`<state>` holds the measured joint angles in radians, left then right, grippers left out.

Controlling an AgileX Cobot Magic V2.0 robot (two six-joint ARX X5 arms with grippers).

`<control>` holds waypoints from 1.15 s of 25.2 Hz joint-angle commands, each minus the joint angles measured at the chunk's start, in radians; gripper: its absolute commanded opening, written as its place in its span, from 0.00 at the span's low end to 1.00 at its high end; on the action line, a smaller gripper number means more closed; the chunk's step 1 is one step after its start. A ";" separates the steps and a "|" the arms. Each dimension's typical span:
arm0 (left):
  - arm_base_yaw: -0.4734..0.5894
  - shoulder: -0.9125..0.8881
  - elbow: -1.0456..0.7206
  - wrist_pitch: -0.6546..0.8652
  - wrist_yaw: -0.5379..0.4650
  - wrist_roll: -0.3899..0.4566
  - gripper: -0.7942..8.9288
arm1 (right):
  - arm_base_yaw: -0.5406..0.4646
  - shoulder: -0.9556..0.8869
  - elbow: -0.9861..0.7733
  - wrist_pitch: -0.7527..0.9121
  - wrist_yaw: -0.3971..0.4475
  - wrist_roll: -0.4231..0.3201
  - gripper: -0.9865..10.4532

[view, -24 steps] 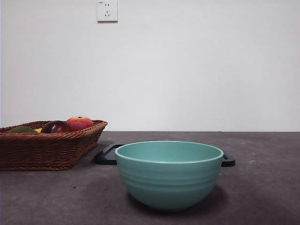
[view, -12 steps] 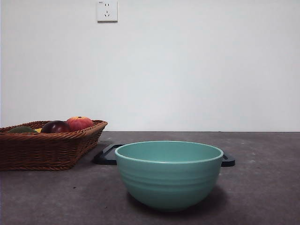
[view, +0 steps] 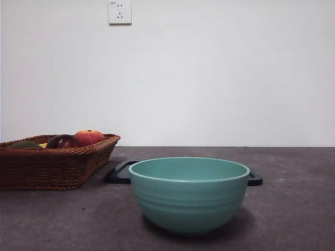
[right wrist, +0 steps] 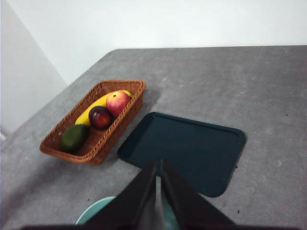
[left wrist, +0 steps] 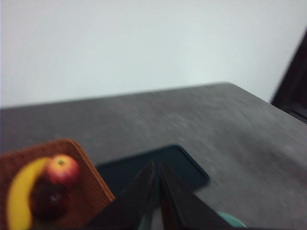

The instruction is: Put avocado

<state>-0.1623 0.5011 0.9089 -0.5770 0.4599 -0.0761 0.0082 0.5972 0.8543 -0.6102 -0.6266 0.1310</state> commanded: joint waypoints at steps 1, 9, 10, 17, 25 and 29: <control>-0.003 0.020 0.018 -0.045 0.015 0.001 0.10 | 0.009 0.003 0.019 -0.015 0.001 -0.061 0.10; -0.003 0.037 0.018 -0.116 0.015 0.023 0.10 | 0.023 0.003 0.019 -0.054 0.013 -0.117 0.10; -0.003 0.037 0.018 -0.113 0.015 0.024 0.10 | 0.023 0.002 0.019 -0.055 0.018 -0.117 0.10; -0.003 0.035 0.018 -0.110 0.014 0.024 0.64 | 0.023 0.002 0.019 -0.055 0.025 -0.117 0.47; -0.003 0.026 0.018 -0.108 0.014 0.023 0.72 | 0.023 0.002 0.019 -0.055 0.024 -0.117 0.64; -0.003 0.027 0.018 -0.111 0.011 0.005 0.72 | 0.023 0.002 0.019 -0.055 0.024 -0.117 0.64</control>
<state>-0.1623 0.5251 0.9089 -0.6998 0.4706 -0.0662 0.0273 0.5961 0.8547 -0.6727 -0.6014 0.0223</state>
